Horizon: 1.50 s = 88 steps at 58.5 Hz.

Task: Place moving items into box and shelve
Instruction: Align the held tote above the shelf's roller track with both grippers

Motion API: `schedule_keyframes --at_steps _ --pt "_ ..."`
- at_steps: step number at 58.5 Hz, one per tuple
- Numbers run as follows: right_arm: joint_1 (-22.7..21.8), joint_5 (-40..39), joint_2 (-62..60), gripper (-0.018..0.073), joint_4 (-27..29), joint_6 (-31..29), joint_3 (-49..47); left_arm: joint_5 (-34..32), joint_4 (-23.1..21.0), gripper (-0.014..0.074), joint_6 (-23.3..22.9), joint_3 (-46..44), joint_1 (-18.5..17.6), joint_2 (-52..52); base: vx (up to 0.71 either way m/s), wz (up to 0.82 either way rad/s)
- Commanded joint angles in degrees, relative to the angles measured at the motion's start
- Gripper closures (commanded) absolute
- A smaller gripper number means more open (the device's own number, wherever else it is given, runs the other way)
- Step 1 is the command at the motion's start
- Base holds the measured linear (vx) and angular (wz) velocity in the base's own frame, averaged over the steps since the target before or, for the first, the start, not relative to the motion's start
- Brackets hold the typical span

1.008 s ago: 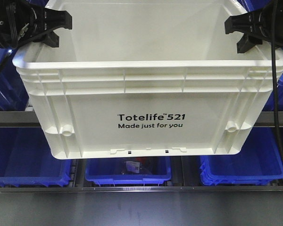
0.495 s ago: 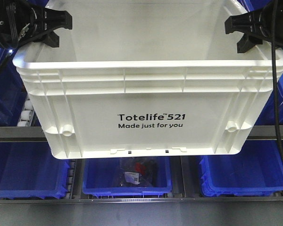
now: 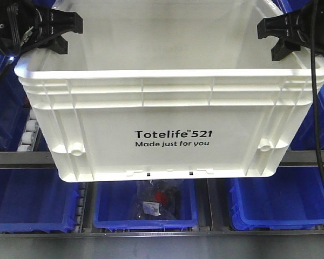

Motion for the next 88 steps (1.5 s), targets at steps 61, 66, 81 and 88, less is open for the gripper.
schedule_keyframes --at_steps 61,66,81,88 --pt "-0.7 -5.0 -2.7 0.0560 -5.4 -0.8 -2.0 -6.1 4.4 0.0596 0.7 -2.5 0.3 -3.1 0.00 0.00" --pt "-0.7 -6.1 -2.7 0.0560 -5.4 -0.8 -2.0 -7.2 4.6 0.0596 0.7 -2.5 0.3 -3.1 0.00 0.00" --pt "-0.7 -8.3 -2.7 0.0560 -5.4 -0.8 -2.0 -10.3 4.5 0.0596 0.8 -2.5 0.3 -3.1 0.00 0.00" --pt "-0.7 -8.2 -2.7 0.0560 -5.4 -0.8 -2.0 -10.3 4.6 0.0596 0.8 -2.5 0.3 -3.1 0.00 0.00"
